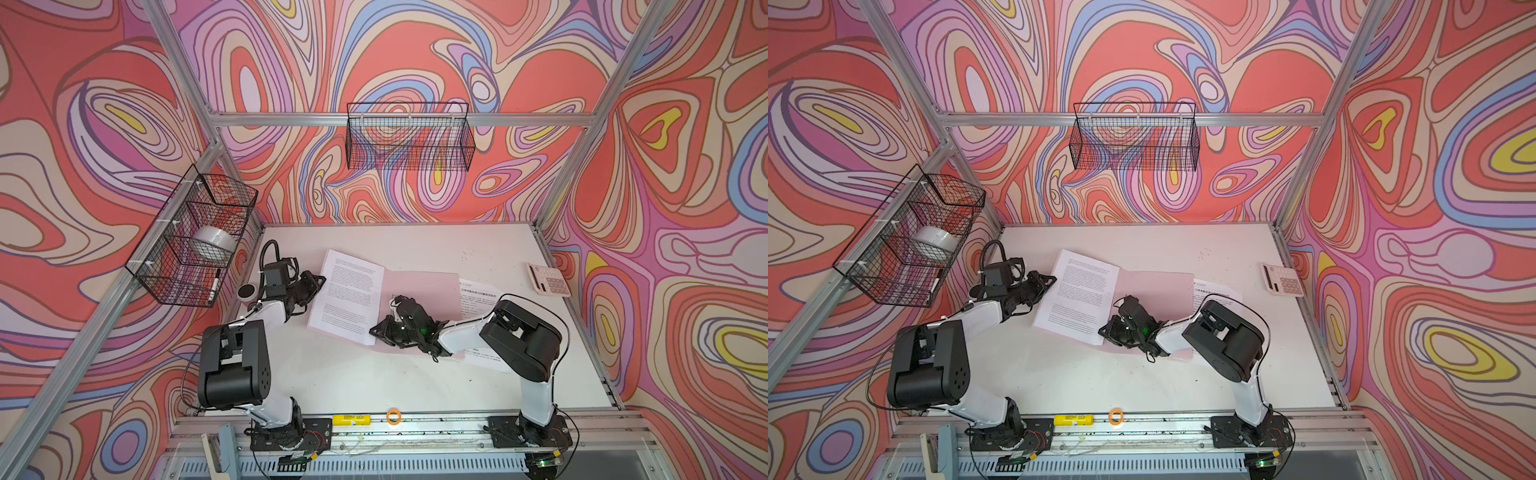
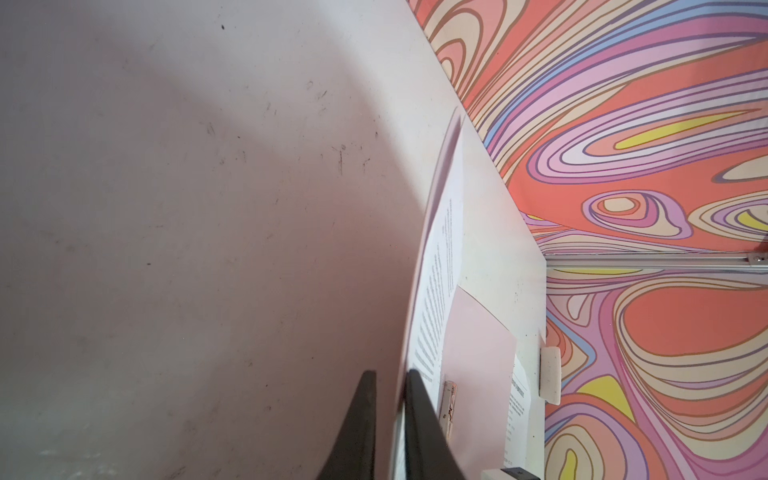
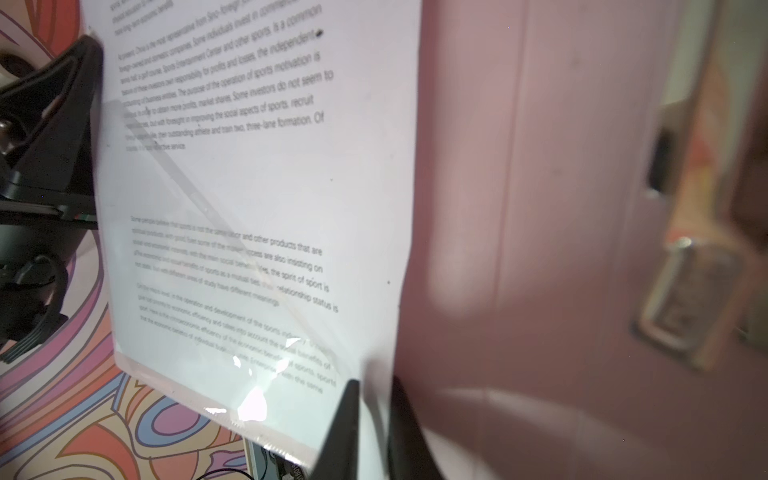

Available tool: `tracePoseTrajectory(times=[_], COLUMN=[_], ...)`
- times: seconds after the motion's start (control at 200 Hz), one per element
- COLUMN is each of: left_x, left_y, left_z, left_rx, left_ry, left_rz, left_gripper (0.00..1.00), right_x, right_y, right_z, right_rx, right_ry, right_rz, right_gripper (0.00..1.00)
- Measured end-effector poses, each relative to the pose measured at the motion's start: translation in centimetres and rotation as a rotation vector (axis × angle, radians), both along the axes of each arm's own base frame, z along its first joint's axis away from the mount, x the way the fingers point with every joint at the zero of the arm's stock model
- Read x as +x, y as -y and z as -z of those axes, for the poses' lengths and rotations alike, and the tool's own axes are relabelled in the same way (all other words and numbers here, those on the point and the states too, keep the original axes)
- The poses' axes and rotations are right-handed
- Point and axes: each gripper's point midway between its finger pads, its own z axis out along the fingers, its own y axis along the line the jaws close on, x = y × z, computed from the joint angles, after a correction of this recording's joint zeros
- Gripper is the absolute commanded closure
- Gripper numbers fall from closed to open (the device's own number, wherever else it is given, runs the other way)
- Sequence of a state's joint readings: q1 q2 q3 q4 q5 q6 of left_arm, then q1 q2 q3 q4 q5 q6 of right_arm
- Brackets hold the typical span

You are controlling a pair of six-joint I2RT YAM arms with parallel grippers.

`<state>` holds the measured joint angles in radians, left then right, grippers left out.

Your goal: Put the files into the folder

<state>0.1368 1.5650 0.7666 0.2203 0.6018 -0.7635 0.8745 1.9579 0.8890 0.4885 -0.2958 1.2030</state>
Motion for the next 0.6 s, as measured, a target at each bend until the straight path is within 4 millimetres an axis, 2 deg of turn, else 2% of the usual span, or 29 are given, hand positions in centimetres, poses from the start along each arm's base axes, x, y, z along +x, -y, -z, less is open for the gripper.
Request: tracePoseTrajectory(times=[0.065,0.12,0.235,0.396,0.431,0.491,0.541,0.601], left_x=[0.0,0.0,-0.1,-0.3,-0.4,-0.5,-0.6,-0.7], left_y=[0.0,0.1,0.1,0.1,0.1,0.3,0.6,0.9], left_z=[0.0,0.0,-0.1,-1.3,-1.8,-2.3,-2.7,-3.1], left_rx=[0.0,-0.001,0.0,0.011,0.013,0.02,0.024,0.026], left_ry=[0.0,0.0,0.001,0.028,0.038,0.053,0.061,0.068], left_rz=[0.001,0.003,0.004,0.008,0.01,0.016,0.023,0.033], left_gripper=[0.96,0.98,0.98,0.97,0.93,0.79,0.7,0.65], right_x=[0.0,-0.1,-0.2,-0.2,-0.1,0.1,0.2,0.5], right_y=[0.1,0.3,1.4,3.4,3.7,4.0,4.1,4.2], right_z=[-0.4,-1.1,-2.3,-5.0,-5.5,-6.0,-5.9,-5.2], right_rx=[-0.01,-0.022,-0.075,-0.149,-0.16,-0.176,-0.19,-0.213], right_ry=[0.014,0.031,0.063,0.14,0.157,0.179,0.188,0.188], right_rz=[-0.002,-0.008,0.0,0.013,0.015,0.014,0.009,0.002], right_gripper=[0.48,0.42,0.38,0.4,0.41,0.43,0.44,0.45])
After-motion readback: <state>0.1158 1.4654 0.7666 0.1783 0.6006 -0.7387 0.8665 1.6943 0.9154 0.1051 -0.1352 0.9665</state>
